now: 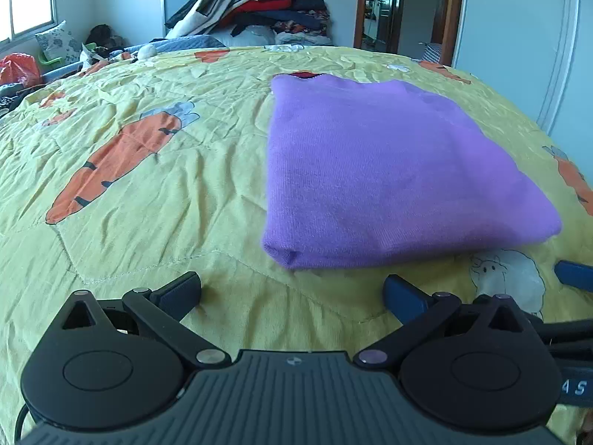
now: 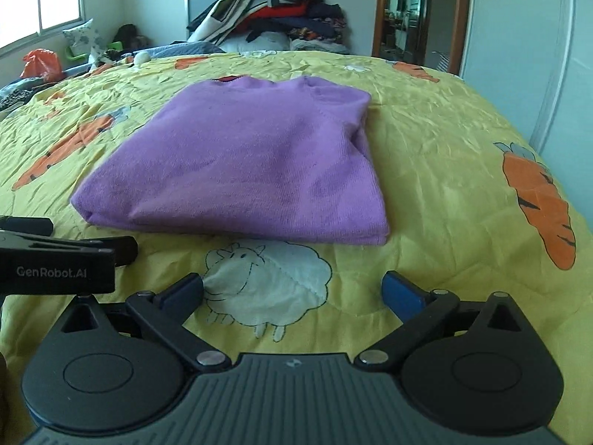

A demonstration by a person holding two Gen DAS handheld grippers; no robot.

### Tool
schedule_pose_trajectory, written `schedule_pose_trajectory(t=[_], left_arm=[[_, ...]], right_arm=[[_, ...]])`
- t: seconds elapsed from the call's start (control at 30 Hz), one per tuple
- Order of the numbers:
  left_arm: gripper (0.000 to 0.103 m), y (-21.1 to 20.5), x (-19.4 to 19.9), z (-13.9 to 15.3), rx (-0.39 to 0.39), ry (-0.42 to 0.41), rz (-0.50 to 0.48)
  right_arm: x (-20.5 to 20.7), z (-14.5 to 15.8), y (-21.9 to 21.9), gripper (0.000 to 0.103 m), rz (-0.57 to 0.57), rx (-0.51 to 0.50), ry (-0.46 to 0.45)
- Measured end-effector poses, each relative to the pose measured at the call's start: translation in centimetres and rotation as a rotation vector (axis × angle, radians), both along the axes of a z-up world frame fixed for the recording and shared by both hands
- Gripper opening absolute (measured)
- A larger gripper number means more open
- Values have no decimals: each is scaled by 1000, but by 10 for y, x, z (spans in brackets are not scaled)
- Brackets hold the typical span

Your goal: Fold small clothes

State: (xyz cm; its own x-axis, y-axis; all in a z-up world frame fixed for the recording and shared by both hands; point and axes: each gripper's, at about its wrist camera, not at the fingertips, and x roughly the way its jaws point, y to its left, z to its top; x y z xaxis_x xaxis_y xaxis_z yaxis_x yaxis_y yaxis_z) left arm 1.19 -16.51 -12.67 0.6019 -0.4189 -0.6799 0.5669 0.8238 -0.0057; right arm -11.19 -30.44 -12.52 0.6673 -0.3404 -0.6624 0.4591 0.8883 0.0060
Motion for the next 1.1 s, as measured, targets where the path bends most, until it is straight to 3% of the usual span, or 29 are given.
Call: schedule_pose_trajectory(t=[1.1], left_arm=[[103, 1, -1, -1, -8, -8, -3]], right_arm=[[1, -1, -1, 103, -1, -2, -6]])
